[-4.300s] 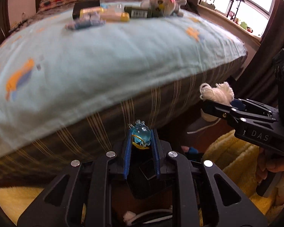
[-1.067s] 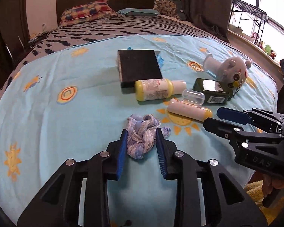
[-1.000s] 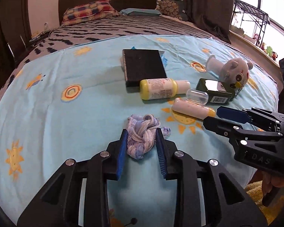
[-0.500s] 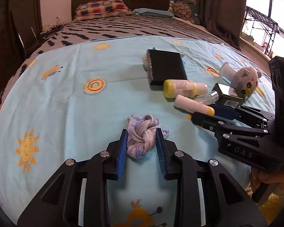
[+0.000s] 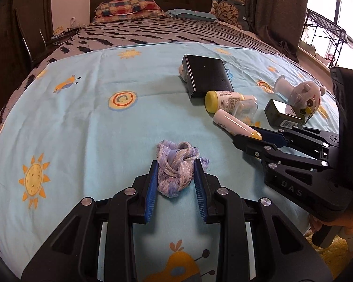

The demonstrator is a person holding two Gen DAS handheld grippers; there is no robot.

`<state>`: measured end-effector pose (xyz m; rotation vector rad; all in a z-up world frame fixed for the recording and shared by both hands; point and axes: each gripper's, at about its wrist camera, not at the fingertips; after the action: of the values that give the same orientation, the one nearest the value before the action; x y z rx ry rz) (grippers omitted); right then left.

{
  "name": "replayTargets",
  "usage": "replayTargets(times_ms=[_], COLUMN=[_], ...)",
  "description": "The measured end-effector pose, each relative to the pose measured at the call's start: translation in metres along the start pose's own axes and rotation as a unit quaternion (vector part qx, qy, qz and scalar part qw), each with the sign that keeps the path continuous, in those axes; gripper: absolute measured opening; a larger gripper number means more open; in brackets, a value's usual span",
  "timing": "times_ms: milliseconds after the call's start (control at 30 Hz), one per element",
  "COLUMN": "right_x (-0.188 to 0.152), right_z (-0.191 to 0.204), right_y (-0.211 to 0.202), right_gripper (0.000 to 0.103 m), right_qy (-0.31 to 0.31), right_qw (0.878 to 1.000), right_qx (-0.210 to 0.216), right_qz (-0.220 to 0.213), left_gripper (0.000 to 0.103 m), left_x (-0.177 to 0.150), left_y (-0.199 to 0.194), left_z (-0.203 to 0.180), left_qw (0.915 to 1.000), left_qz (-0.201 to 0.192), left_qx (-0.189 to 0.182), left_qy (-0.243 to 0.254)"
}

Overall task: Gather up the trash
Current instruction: 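Grasp the striped cloth with the left tool while the right tool grasps the yellow-capped tube, then carry the cloth and tube down to the black bin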

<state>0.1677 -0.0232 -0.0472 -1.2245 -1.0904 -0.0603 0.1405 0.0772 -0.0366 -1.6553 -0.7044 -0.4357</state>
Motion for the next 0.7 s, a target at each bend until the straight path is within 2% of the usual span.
replayTargets(times_ms=[200, 467, 533, 700], right_x=[-0.026, -0.072, -0.085, -0.119], right_z=[-0.003, -0.012, -0.012, -0.006], right_y=[-0.04, -0.101, -0.113, -0.143], right_gripper=[0.022, 0.022, 0.022, 0.022], right_qy=[0.018, 0.068, 0.079, 0.097], right_qw=[1.0, 0.997, 0.996, 0.994], right_qx=[0.011, 0.009, 0.003, -0.042], right_qz=[-0.02, -0.044, -0.044, -0.035], left_gripper=[0.028, 0.028, 0.028, 0.028], left_x=[-0.015, -0.049, -0.06, -0.086], left_y=[-0.016, -0.047, -0.056, -0.075], left_z=[-0.007, -0.039, -0.05, -0.071], left_qw=[0.9997, 0.9963, 0.9947, 0.9904], left_qz=[-0.004, -0.012, -0.014, -0.013], left_qx=[-0.022, -0.066, -0.08, -0.105], left_qy=[0.014, 0.053, 0.063, 0.089])
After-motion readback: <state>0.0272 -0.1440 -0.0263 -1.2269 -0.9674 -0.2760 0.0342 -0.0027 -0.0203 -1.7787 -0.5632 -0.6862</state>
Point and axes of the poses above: each gripper's, at about its wrist camera, not at the fingertips, and y roughly the way its jaws point, z to its left, x to its top, and after that the axes turned 11 degrees about -y, right-handed
